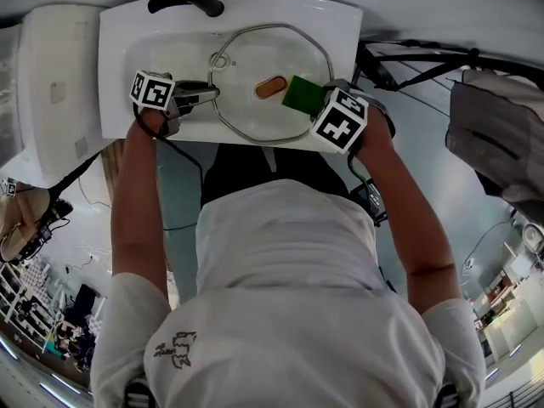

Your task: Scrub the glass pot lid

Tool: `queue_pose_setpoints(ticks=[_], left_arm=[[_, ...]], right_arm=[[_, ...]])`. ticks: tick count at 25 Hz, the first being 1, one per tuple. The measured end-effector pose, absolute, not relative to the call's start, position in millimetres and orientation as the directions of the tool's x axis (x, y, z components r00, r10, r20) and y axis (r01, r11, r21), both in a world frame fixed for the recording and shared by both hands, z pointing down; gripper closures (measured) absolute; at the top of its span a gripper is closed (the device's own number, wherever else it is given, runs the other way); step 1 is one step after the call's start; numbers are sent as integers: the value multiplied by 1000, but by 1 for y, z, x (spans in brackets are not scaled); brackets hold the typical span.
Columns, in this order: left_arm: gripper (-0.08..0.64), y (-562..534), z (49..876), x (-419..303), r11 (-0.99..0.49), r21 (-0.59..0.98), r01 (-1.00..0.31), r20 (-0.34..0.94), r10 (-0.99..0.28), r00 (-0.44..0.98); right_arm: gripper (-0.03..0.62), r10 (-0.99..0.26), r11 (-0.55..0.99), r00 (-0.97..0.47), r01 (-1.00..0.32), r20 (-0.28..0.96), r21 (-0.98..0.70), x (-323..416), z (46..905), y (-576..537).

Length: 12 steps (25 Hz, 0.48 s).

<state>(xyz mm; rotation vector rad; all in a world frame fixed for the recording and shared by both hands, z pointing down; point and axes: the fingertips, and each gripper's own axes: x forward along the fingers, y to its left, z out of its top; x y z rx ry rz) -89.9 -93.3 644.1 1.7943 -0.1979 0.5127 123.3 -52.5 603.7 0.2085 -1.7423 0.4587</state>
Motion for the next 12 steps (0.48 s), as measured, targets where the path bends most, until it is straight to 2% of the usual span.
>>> queue_pose_setpoints(ticks=[6, 12], left_arm=[[442, -95, 641, -89, -297, 884, -362, 413, 131, 901], [443, -95, 641, -92, -297, 892, -341, 391, 127, 911]], right_arm=[[301, 137, 887, -196, -413, 971, -208, 128, 618, -56], [302, 179, 790, -174, -561, 968, -246, 171, 630, -61]])
